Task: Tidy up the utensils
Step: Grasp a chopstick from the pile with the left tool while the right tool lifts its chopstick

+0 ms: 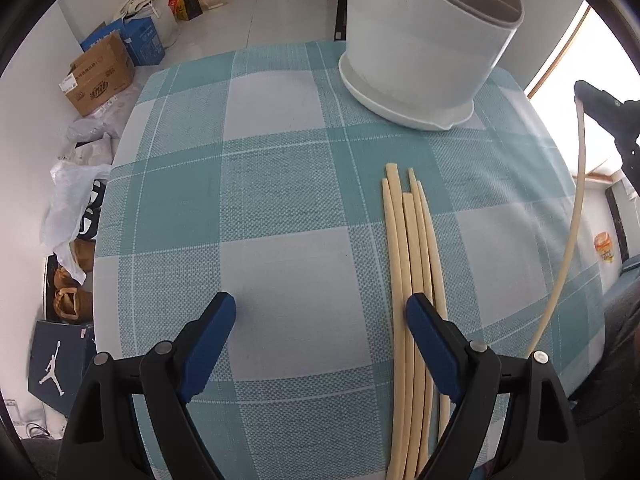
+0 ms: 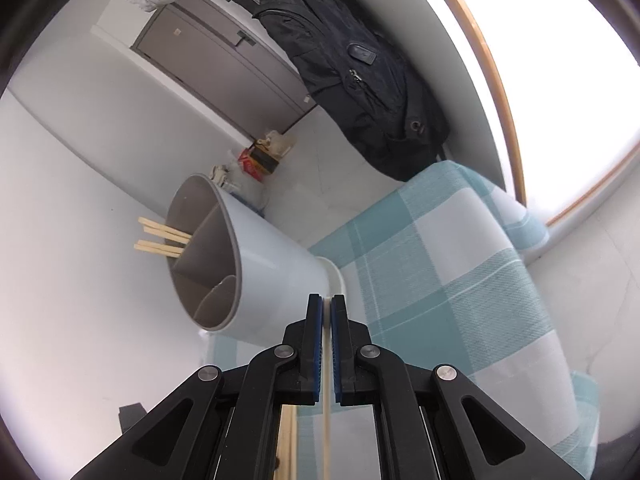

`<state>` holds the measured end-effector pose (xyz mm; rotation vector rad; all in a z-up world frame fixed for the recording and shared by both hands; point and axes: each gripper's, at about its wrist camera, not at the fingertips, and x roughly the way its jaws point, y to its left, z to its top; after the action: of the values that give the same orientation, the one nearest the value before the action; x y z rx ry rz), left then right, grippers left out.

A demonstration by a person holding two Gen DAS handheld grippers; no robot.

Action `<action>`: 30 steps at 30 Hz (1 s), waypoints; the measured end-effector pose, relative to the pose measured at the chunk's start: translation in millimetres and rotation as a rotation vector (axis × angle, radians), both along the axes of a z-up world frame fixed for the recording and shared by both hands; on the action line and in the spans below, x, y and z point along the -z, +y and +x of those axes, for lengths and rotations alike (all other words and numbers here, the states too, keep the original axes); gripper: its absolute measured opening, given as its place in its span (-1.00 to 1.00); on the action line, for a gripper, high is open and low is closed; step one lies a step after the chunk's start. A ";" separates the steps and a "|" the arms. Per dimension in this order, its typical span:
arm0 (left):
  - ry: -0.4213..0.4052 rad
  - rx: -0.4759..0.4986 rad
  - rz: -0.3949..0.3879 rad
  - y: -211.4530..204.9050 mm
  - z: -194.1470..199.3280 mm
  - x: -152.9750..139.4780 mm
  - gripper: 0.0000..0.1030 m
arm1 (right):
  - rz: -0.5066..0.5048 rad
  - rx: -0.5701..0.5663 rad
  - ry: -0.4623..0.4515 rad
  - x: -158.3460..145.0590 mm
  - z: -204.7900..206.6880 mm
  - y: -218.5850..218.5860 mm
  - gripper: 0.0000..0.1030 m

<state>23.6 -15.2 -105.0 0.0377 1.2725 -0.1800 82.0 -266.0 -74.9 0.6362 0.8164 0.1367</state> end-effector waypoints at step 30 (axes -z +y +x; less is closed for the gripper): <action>0.015 0.117 0.012 -28.7 42.5 -0.7 -0.95 | -0.069 -0.065 -0.061 -21.6 -7.7 -2.4 -0.93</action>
<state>66.1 -43.9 -104.4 0.1212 1.2872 -0.2735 74.3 -268.4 -53.3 0.5384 0.7798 0.1855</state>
